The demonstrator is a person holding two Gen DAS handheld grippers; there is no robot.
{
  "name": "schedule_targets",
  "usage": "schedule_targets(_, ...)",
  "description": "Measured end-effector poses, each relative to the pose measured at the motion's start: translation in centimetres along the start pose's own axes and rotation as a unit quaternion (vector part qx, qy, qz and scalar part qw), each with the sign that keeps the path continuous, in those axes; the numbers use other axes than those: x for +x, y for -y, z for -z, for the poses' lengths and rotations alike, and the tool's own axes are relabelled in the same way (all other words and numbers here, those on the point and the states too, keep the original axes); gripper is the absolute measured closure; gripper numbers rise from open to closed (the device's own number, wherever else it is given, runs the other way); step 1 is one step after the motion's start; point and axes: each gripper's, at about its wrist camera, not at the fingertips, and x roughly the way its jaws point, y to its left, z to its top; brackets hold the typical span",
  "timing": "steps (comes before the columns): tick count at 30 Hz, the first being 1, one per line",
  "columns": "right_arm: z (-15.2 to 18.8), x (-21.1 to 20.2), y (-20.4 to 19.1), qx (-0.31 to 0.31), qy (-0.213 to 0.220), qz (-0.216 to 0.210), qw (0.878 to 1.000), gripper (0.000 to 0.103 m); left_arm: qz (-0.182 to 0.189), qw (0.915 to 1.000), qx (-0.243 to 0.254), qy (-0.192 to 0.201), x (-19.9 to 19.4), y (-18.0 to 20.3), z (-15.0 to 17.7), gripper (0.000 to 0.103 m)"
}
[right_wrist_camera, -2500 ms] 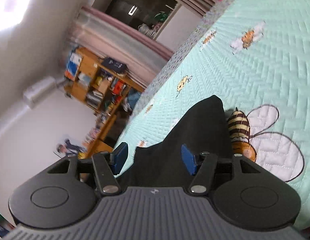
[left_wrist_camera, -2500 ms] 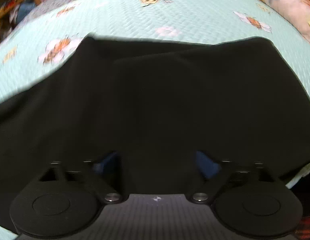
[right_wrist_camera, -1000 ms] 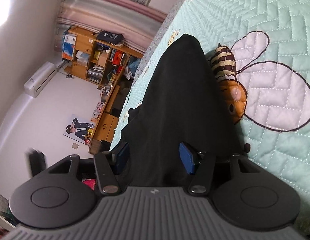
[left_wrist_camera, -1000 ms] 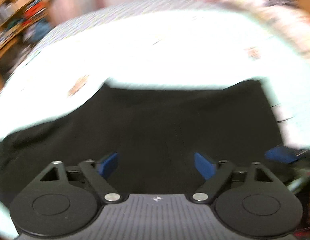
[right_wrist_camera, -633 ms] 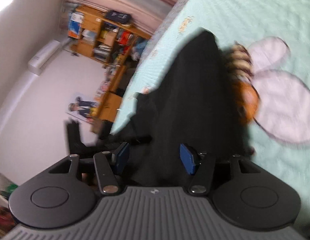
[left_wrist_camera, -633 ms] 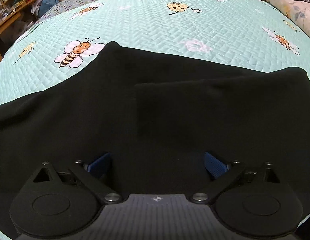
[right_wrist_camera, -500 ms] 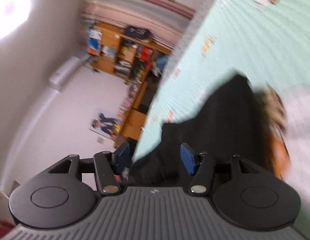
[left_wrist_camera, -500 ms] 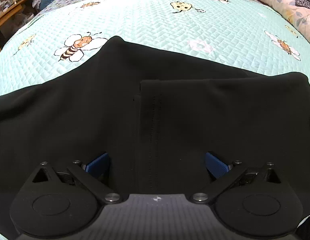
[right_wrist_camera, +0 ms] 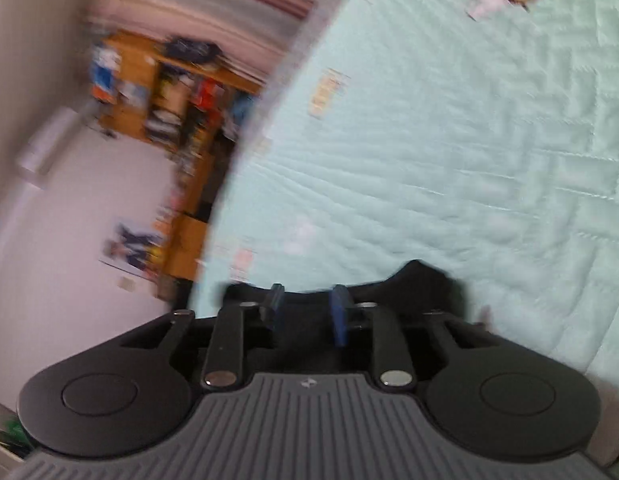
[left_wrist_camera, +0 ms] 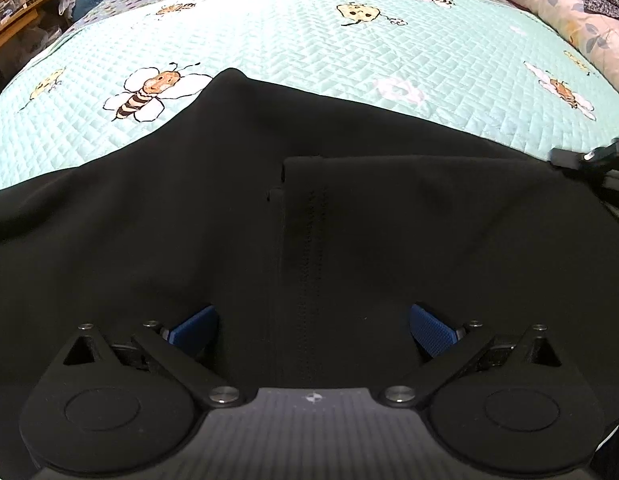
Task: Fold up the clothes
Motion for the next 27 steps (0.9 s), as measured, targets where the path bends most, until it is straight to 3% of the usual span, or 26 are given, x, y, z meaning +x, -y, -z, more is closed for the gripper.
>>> schedule_targets(3,0.0,-0.2,-0.5,-0.028,0.017,0.022,0.999,0.103,0.003,1.0,0.002,0.0,-0.1,0.0,0.0,0.0)
schedule_targets(4,0.3,-0.8,-1.3,-0.044,0.031,0.027,0.998,0.097,0.005,1.0,0.003,-0.001,-0.1,0.0,-0.1,0.0)
schedule_targets(6,1.7,-3.1,-3.1,-0.061,0.057,-0.014,0.996,0.092,0.009,0.9999,0.005,0.001,0.1,-0.2,-0.2,0.0)
schedule_targets(8,3.9,-5.0,-4.2,-0.05,0.039,-0.091,0.994,0.085,0.012,0.9999,0.009,0.004,0.2,-0.4,-0.2,0.0)
schedule_targets(10,6.9,-6.3,-4.8,-0.043,-0.003,-0.121,0.992,0.075,0.015,0.9998,0.011,0.008,0.2,-0.5,-0.1,0.0)
schedule_targets(12,10.3,-7.0,-4.7,-0.044,-0.045,-0.117,0.991,0.072,0.015,0.9997,0.015,0.012,-0.2,-0.6,0.2,0.0)
schedule_targets(13,12.0,-7.0,-4.0,-0.04,-0.068,-0.096,0.992,0.072,0.015,0.9996,0.017,0.014,-0.5,-0.6,0.3,0.0)
schedule_targets(14,13.2,-6.7,-3.1,-0.043,-0.082,-0.064,0.994,0.077,0.015,0.9996,0.019,0.016,-0.8,-0.7,0.5,0.0)
schedule_targets(15,14.4,-6.6,-1.7,-0.048,-0.085,-0.035,0.995,0.103,0.015,0.9995,0.022,0.018,-1.1,-0.7,0.7,0.0)
schedule_targets(18,14.7,-8.1,1.3,0.033,-0.045,-0.045,0.997,0.103,0.014,0.9992,0.029,0.023,-2.0,-0.8,1.2,0.0)
schedule_targets(20,14.7,-9.1,0.8,0.02,-0.031,-0.026,0.999,0.103,0.014,0.999,0.033,0.027,-2.6,-0.9,1.5,0.0)
schedule_targets(24,15.0,-9.6,-2.0,-0.011,-0.025,-0.033,0.999,0.077,0.015,0.9983,0.044,0.036,-3.8,-1.0,2.3,0.012)
schedule_targets(27,15.0,-8.3,-3.6,-0.012,-0.032,-0.077,0.996,0.073,0.022,0.9959,0.078,0.04,-5.0,0.0,3.7,0.011)
